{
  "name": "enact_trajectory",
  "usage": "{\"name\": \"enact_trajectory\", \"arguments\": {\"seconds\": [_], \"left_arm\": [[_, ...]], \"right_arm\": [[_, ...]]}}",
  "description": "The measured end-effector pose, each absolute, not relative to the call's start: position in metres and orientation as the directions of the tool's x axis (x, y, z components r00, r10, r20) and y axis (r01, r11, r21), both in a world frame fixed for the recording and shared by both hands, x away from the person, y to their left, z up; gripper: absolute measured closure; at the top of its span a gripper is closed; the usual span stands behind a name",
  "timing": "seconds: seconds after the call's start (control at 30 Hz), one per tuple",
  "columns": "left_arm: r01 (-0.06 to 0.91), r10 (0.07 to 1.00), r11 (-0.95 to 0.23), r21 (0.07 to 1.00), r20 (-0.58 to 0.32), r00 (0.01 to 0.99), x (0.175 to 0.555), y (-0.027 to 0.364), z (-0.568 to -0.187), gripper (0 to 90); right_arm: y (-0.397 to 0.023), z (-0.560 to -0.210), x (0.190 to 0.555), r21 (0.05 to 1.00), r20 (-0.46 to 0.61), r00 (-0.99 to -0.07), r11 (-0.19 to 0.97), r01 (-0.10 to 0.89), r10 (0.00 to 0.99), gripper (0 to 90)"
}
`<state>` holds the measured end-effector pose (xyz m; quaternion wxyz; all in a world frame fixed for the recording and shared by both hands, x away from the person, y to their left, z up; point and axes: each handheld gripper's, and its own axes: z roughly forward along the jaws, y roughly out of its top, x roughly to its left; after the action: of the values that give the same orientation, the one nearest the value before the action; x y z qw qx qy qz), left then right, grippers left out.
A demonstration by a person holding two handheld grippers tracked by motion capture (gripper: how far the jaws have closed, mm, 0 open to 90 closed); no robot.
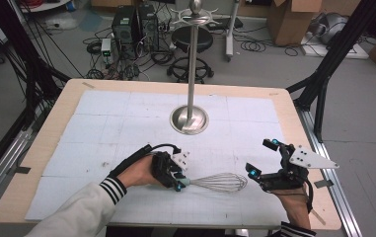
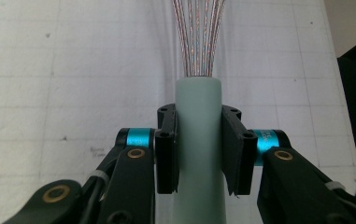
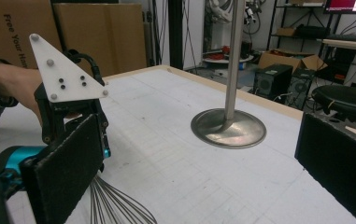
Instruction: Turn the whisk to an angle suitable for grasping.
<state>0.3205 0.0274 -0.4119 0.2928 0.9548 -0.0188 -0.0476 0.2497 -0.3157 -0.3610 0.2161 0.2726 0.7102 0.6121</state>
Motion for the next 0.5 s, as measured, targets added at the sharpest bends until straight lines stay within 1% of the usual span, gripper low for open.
{"name": "enact_trajectory", "arguments": {"seconds": [0.27,0.5], "left_arm": [[-0.018,-0.077,-0.821,0.571,-0.080,0.994,0.320,0.017,-0.417,69.3],[-0.009,-0.068,-0.818,0.574,-0.082,0.994,0.322,0.008,-0.420,69.3]], "right_arm": [[-0.316,-0.361,0.250,0.987,0.030,-0.758,0.101,0.126,0.652,0.0],[-0.315,-0.361,0.251,0.987,0.028,-0.761,0.105,0.126,0.648,0.0]]}}
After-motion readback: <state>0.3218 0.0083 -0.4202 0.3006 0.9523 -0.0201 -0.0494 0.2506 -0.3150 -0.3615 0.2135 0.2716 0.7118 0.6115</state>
